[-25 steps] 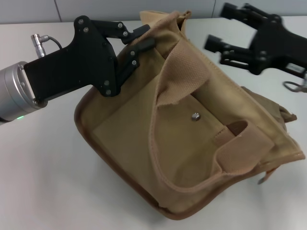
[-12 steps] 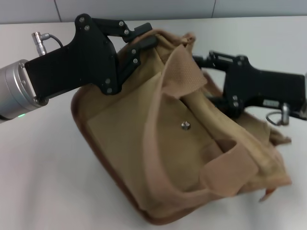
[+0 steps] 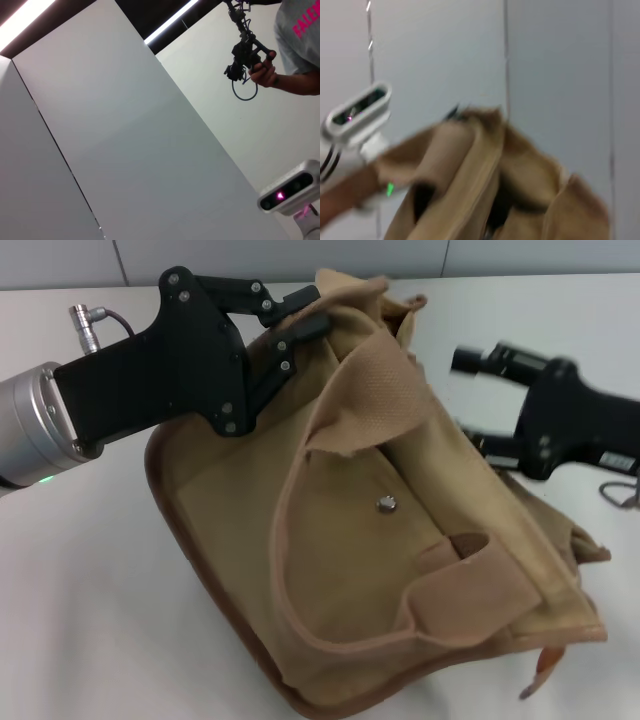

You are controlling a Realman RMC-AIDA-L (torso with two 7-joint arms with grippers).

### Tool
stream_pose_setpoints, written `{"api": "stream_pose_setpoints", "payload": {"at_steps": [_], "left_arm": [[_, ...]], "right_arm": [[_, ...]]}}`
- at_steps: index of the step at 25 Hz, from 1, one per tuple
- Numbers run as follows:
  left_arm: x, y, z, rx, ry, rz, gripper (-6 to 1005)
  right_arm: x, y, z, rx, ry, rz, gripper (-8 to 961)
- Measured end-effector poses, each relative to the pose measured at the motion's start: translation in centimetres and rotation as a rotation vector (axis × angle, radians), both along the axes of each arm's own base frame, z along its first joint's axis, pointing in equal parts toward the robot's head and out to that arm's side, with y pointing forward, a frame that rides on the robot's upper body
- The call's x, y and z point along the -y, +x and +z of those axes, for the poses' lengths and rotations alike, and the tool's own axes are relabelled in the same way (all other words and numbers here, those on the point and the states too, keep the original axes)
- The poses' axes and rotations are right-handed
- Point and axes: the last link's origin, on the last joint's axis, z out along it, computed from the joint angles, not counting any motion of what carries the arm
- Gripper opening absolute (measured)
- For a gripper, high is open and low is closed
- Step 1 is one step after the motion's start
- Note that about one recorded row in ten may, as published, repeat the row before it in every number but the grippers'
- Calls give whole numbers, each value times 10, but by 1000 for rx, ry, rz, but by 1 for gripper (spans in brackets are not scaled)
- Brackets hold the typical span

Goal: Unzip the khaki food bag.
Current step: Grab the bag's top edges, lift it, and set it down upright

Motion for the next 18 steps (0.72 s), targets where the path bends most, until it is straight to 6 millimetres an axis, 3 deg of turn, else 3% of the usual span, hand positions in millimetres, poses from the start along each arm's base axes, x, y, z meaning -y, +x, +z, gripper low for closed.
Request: {"api": "stream_pose_setpoints", "payload": {"at_steps": [6, 13, 18], "left_arm": [[0, 0, 0, -1, -1, 0, 134], [0, 0, -1, 0, -2, 0, 136], [0, 0, -1, 0, -3, -1, 137]], "right_arm": [[-12, -11, 3, -80, 28, 1, 828], [-28, -30, -19, -65, -33, 45, 824], [-23, -30, -29, 6, -86, 58, 821]]}}
